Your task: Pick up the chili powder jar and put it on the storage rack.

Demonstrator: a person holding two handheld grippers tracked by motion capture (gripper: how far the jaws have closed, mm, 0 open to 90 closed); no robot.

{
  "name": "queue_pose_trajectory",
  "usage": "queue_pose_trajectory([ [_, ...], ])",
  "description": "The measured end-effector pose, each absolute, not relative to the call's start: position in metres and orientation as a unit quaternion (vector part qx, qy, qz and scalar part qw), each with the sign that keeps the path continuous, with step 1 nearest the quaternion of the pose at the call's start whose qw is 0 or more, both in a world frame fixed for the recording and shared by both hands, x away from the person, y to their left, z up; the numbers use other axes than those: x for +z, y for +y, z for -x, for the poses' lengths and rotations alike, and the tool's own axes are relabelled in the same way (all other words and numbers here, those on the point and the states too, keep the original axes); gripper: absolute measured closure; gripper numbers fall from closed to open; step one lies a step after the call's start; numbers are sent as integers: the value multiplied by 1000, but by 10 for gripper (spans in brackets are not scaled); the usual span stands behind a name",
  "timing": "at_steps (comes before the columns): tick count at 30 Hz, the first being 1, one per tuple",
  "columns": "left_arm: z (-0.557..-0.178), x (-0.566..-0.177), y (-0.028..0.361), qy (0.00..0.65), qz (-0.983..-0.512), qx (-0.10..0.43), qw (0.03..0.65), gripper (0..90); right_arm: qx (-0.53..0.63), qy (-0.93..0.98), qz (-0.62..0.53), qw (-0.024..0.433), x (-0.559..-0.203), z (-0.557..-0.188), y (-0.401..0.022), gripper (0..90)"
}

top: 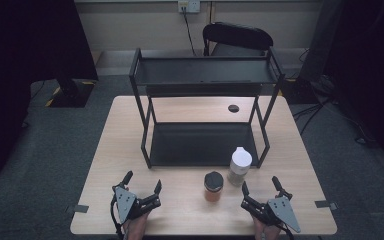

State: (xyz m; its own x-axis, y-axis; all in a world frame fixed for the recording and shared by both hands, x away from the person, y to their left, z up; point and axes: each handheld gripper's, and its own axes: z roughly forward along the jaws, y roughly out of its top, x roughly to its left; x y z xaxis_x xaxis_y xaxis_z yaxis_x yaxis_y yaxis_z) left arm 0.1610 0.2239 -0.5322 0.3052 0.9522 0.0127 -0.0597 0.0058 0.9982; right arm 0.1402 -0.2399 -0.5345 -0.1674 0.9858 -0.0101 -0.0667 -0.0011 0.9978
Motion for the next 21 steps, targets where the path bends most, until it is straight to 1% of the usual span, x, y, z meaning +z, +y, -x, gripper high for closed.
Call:
queue_pose_trajectory([
  [21, -161, -532, 224, 401, -558, 432, 585, 3, 554, 523, -440, 476, -534, -140, -239, 20],
])
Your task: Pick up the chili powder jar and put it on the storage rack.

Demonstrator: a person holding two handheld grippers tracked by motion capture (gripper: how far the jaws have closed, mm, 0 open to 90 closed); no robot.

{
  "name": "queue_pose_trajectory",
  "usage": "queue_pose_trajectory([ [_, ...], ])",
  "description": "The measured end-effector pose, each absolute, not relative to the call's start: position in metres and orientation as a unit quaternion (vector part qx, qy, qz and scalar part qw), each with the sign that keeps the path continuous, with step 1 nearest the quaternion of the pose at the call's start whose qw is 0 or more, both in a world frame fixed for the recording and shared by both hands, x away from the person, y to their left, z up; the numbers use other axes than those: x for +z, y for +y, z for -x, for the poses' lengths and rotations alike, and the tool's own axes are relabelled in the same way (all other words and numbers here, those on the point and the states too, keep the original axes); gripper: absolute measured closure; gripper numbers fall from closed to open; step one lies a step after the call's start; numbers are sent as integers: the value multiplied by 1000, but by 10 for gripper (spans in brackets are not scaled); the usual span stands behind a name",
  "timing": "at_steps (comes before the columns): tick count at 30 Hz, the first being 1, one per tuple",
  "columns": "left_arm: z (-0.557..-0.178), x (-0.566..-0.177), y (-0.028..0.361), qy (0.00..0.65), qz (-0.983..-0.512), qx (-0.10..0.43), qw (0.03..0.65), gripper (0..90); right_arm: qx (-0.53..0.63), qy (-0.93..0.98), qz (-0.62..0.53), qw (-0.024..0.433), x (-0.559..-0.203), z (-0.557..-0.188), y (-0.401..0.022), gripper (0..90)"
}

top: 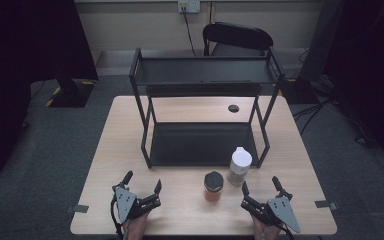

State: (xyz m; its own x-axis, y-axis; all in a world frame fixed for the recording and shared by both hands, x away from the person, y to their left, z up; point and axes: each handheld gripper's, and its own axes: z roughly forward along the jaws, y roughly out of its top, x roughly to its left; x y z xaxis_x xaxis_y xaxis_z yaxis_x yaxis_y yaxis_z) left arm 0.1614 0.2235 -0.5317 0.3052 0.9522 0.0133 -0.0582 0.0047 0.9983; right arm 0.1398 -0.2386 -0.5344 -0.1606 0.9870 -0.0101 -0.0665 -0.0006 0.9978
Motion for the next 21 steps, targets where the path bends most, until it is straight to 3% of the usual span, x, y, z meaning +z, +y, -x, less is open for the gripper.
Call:
queue_pose_trajectory([
  [21, -159, -516, 224, 378, -566, 415, 604, 0, 555, 524, -439, 474, -534, -140, -239, 20],
])
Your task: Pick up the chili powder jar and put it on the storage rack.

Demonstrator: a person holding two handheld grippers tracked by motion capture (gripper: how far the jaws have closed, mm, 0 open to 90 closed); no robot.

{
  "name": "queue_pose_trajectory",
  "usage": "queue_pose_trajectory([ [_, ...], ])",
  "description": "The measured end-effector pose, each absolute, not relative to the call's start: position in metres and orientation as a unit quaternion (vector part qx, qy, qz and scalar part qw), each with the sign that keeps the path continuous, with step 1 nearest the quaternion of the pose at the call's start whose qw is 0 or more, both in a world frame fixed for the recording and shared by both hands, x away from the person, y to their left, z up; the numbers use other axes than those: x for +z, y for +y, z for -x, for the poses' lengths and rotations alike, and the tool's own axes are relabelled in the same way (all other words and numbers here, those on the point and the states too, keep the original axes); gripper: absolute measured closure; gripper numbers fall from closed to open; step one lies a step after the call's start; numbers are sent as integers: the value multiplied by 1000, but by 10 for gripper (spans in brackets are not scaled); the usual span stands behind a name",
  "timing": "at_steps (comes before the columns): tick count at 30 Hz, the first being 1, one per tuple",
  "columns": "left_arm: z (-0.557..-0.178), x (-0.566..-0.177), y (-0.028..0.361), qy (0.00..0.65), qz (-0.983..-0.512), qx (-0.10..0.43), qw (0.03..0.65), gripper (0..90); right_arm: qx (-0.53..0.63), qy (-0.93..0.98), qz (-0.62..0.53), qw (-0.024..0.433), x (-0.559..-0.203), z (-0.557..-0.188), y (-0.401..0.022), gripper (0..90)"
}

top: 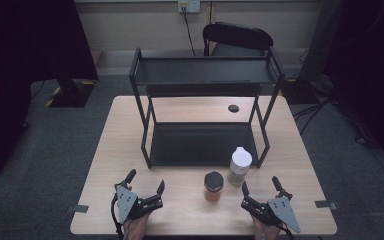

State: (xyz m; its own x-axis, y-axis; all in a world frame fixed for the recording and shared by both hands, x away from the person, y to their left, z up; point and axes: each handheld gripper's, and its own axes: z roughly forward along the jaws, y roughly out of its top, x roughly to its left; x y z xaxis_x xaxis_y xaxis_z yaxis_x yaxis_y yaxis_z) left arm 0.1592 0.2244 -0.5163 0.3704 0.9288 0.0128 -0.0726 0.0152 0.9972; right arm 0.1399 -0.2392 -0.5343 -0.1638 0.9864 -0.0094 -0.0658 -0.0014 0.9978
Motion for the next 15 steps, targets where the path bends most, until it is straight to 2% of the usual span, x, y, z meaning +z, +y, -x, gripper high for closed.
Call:
queue_pose_trajectory([
  [15, -152, -511, 216, 363, -568, 396, 624, 3, 554, 523, -440, 475, -534, -140, -239, 20],
])
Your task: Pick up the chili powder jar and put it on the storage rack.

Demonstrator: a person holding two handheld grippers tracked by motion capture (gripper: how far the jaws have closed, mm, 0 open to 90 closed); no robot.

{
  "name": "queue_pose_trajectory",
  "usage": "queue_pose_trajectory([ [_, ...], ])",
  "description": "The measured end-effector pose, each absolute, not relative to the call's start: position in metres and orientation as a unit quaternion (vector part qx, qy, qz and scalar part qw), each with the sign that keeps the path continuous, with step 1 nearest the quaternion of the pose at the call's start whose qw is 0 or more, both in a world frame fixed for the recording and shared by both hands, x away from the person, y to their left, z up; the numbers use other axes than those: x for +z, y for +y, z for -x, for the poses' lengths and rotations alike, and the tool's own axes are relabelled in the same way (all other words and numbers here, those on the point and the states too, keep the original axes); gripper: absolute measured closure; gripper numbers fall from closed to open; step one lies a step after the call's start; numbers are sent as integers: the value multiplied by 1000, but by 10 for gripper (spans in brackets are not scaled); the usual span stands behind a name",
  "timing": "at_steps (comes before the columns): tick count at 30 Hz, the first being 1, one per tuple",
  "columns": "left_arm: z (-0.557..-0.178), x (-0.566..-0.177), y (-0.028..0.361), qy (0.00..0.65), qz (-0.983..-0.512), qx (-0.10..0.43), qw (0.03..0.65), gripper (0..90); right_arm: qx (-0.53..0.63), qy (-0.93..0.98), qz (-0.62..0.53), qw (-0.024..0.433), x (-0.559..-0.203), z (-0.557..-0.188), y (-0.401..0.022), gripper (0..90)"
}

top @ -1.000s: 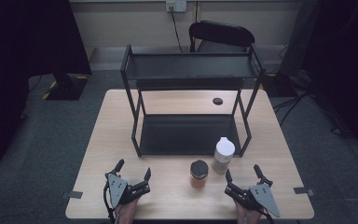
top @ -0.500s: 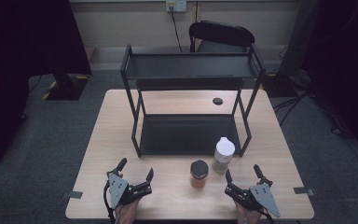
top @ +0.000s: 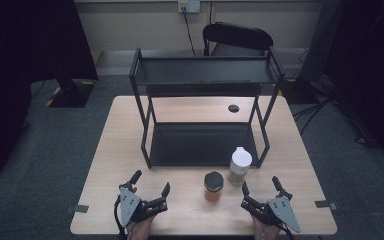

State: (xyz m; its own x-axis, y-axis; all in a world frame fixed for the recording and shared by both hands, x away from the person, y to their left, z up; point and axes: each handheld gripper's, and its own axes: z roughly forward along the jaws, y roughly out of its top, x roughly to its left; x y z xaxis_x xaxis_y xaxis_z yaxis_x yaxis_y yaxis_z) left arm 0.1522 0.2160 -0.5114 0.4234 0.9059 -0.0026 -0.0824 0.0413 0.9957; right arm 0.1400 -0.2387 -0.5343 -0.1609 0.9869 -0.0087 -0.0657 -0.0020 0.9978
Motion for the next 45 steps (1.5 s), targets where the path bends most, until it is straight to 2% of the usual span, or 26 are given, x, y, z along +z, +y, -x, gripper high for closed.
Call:
queue_pose_trajectory([
  [7, -160, -505, 211, 337, -588, 371, 635, 4, 554, 523, -440, 475, -534, -140, -239, 20],
  [25, -177, -496, 194, 285, -600, 334, 669, 4, 555, 524, -439, 474, -534, -140, -240, 20],
  [35, -188, -491, 182, 277, -606, 311, 677, 3, 555, 524, -439, 474, -534, -140, -240, 20],
  [45, -203, -491, 161, 258, -636, 285, 669, 20, 555, 524, -439, 474, -534, -140, -240, 21],
])
